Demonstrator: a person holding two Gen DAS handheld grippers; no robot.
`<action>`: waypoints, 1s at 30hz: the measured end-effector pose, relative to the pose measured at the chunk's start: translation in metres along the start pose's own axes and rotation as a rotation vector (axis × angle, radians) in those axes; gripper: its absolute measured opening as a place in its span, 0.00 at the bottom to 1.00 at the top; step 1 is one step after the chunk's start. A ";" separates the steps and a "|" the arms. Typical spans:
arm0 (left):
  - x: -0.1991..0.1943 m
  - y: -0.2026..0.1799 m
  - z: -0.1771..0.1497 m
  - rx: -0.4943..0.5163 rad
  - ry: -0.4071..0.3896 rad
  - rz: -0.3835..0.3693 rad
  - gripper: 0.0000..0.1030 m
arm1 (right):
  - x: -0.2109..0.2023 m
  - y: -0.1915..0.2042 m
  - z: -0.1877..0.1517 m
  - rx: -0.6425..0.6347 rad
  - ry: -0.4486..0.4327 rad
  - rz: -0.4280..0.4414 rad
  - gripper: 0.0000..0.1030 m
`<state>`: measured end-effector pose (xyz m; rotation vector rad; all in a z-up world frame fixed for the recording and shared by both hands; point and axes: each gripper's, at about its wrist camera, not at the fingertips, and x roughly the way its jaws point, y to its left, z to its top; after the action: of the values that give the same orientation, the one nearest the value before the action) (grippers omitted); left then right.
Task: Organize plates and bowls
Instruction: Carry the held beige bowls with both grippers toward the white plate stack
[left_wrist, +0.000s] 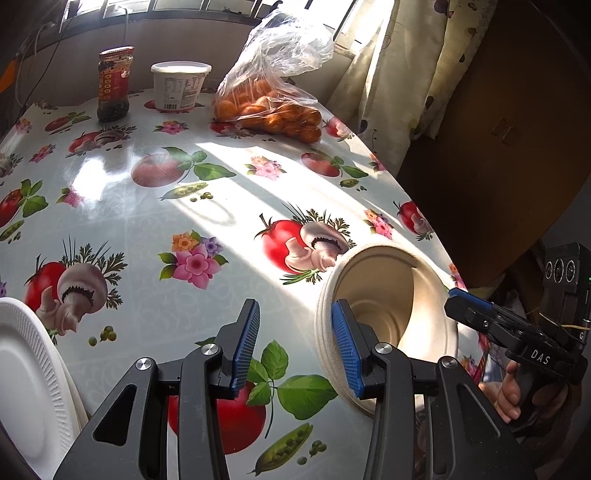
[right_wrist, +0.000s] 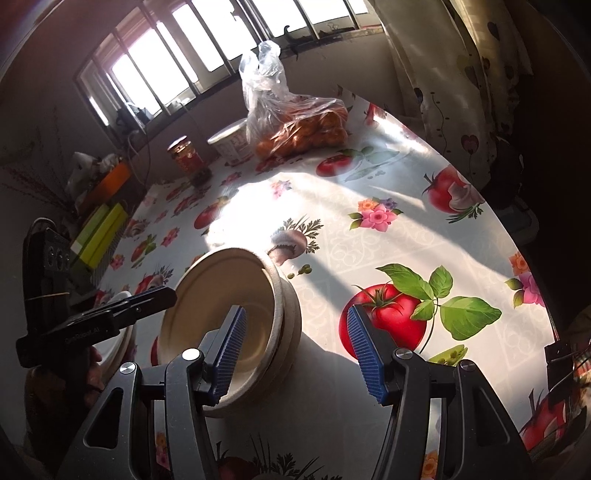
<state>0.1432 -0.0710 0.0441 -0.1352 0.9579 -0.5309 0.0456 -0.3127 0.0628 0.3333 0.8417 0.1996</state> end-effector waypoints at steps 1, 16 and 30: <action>0.000 -0.001 0.000 0.015 -0.003 0.010 0.41 | 0.001 0.001 -0.002 -0.009 0.006 -0.005 0.56; 0.001 -0.009 -0.007 0.046 0.011 -0.012 0.41 | 0.005 0.012 -0.012 -0.048 0.025 0.018 0.43; 0.012 -0.019 -0.015 0.045 0.078 -0.049 0.39 | 0.013 0.013 -0.018 -0.027 0.050 0.036 0.34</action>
<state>0.1298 -0.0909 0.0334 -0.0984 1.0195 -0.6061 0.0401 -0.2927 0.0478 0.3197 0.8815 0.2536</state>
